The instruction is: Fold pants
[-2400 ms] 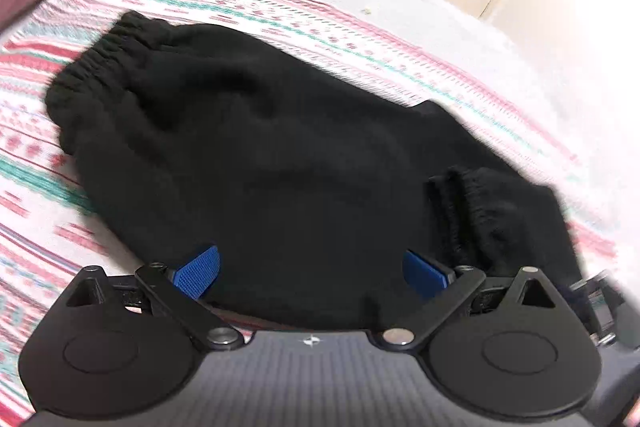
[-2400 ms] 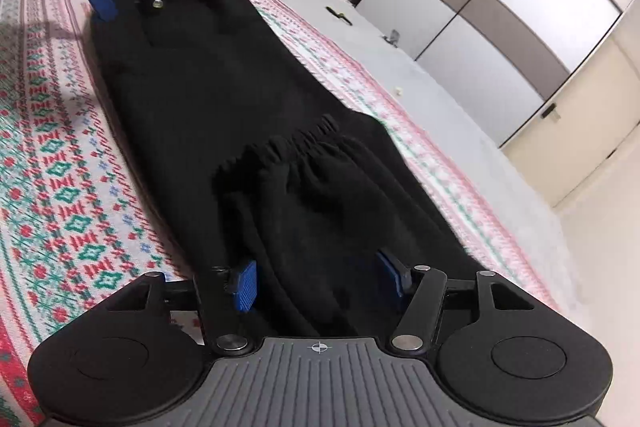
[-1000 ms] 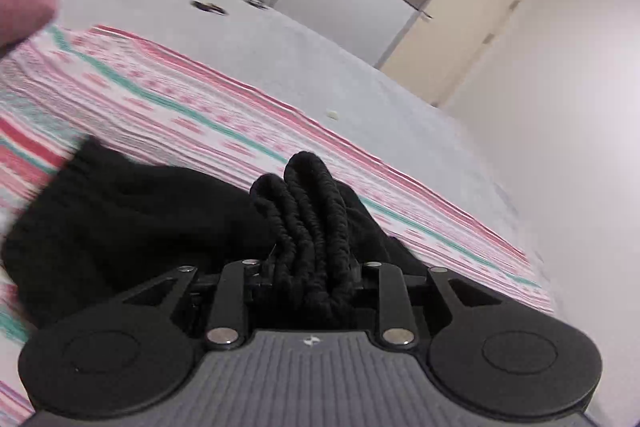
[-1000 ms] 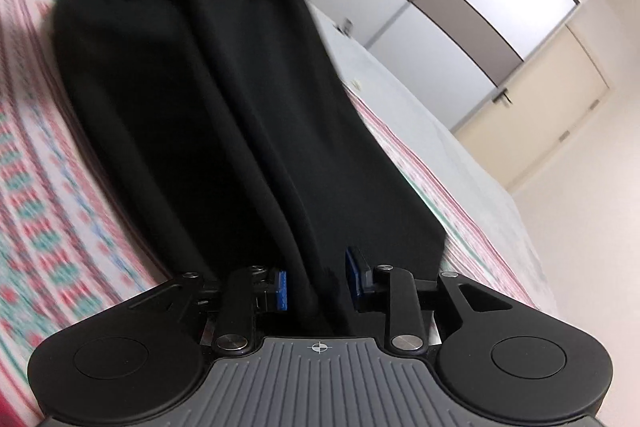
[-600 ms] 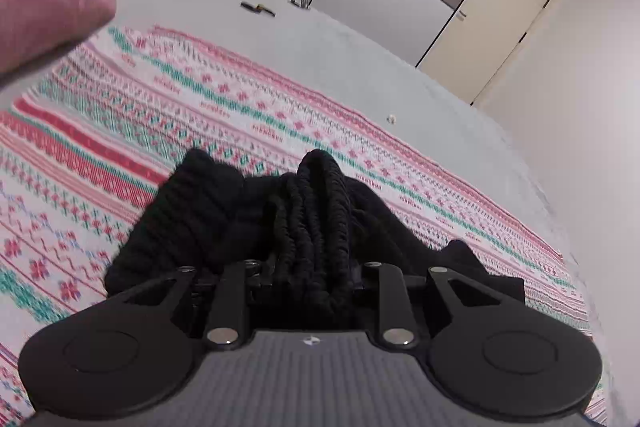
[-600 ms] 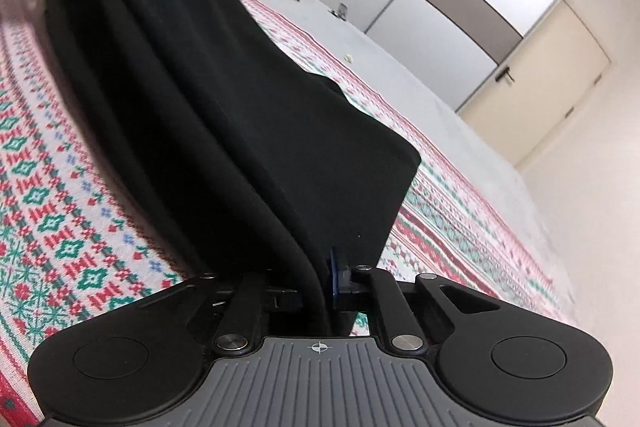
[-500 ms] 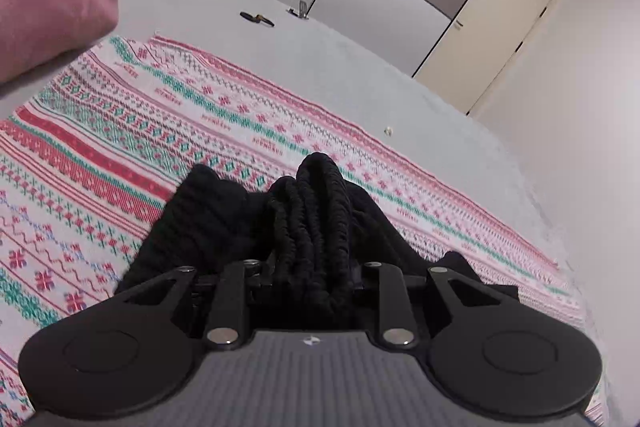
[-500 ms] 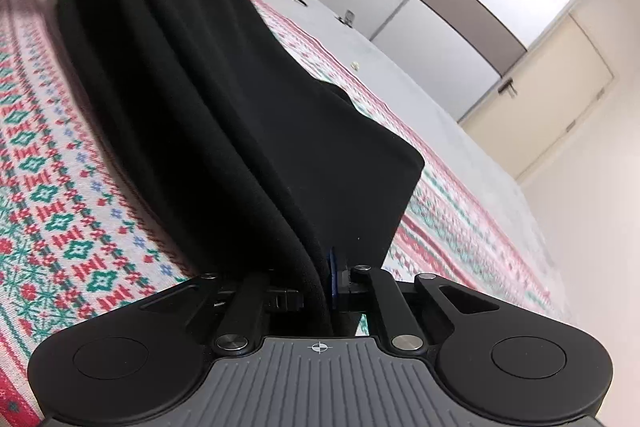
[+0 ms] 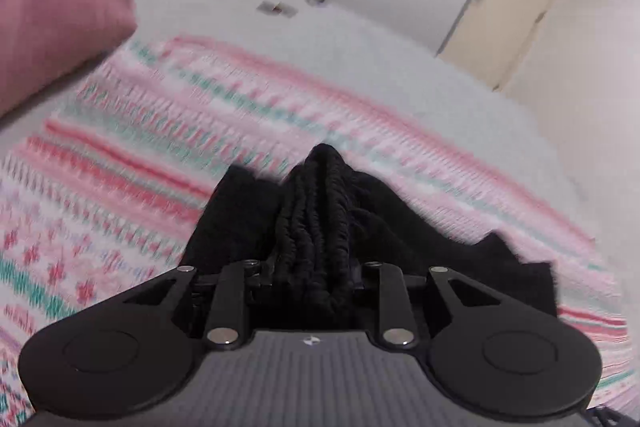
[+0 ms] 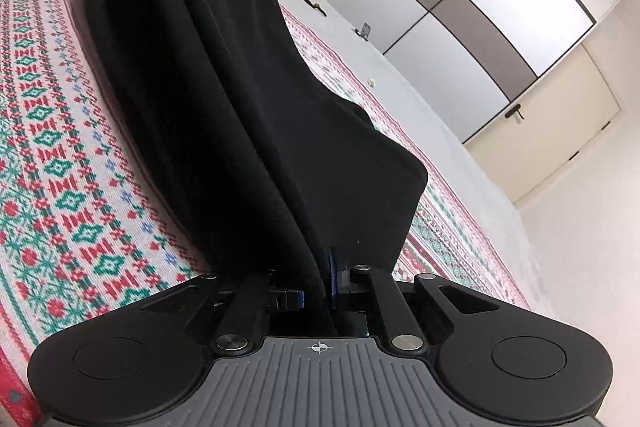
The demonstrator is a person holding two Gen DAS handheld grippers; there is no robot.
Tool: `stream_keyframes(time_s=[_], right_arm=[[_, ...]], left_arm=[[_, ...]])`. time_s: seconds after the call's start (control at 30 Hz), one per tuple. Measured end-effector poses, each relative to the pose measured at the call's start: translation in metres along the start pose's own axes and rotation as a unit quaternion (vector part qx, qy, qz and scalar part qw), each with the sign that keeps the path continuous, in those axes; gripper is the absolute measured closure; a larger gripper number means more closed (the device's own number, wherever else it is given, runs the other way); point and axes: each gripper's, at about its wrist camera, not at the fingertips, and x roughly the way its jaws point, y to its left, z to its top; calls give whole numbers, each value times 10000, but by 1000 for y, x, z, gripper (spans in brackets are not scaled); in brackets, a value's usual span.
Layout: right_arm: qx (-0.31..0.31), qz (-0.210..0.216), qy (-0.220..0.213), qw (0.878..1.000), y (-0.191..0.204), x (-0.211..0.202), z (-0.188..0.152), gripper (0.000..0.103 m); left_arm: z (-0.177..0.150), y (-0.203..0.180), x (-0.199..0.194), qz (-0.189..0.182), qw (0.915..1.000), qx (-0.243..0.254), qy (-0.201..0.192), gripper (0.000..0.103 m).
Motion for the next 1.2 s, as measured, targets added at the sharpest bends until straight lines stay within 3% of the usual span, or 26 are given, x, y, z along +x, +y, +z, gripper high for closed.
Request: stream_keyframes(time_s=[0.1, 0.23, 0.4, 0.47, 0.53, 0.7, 0.83, 0.9, 1.0, 1.1, 1.13, 1.2], right_arm=[[-47, 3, 27, 10000, 4, 2, 3, 94], [-47, 33, 84, 9999, 2, 0, 2, 94], [58, 126, 100, 9999, -7, 1, 4, 93], [91, 164, 111, 9998, -9, 2, 5, 91], [82, 257, 135, 9995, -12, 2, 5, 89], [340, 1001, 377, 9937, -42, 0, 9, 86], [860, 1911, 653, 9756, -84, -4, 3, 82], [1408, 2350, 555, 9601, -113, -9, -5, 80], [2720, 2300, 116, 9344, -164, -13, -14, 80], [3767, 2051, -138, 9032, -192, -3, -22, 81], [3856, 1986, -79, 9010, -192, 4, -22, 83], [3705, 1878, 200, 9094, -179, 21, -16, 93]], left_arm=[[-8, -4, 11, 282, 9989, 270, 277, 43], [-11, -10, 10, 416, 9972, 538, 317, 40], [-4, -2, 4, 298, 9987, 174, 383, 35], [0, -3, -9, 330, 9992, 78, 210, 21], [1, -6, -21, 504, 9986, 152, -72, 14], [-4, -27, -36, 730, 9940, 616, -527, 14], [2, -31, -47, 1268, 9850, 737, -909, 14], [3, -28, -48, 1020, 9886, 581, -947, 14], [-7, -42, -38, 229, 9964, 586, -573, 14], [-32, -80, -19, -9, 9919, 1252, -228, 14], [-40, -91, -12, -30, 9896, 1434, -115, 14], [-51, -105, 1, 188, 9854, 1694, -5, 14]])
